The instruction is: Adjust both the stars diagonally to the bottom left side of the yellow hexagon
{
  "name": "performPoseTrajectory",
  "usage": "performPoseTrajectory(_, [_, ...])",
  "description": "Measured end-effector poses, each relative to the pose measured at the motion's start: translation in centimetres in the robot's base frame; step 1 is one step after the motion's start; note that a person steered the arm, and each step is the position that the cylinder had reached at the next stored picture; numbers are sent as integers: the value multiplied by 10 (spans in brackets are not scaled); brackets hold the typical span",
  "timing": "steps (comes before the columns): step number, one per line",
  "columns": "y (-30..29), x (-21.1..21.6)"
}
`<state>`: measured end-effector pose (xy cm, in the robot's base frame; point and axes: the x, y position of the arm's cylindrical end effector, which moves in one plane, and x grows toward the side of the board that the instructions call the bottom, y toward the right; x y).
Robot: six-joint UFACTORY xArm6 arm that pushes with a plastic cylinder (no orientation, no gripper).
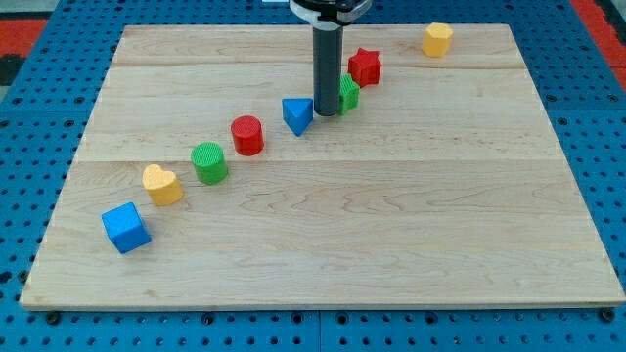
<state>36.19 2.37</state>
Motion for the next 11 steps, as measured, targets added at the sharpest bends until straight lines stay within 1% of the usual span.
performPoseTrajectory(2, [87, 11])
performPoseTrajectory(3, [72, -8])
performPoseTrajectory(4, [22, -13])
performPoseTrajectory(5, [17, -33])
performPoseTrajectory(6, [31, -39])
performPoseTrajectory(7, [39, -26])
performPoseTrajectory(8, [-24, -15])
performPoseTrajectory(9, [-65, -6])
performPoseTrajectory(10, [-92, -34])
performPoseTrajectory(11, [-92, -52])
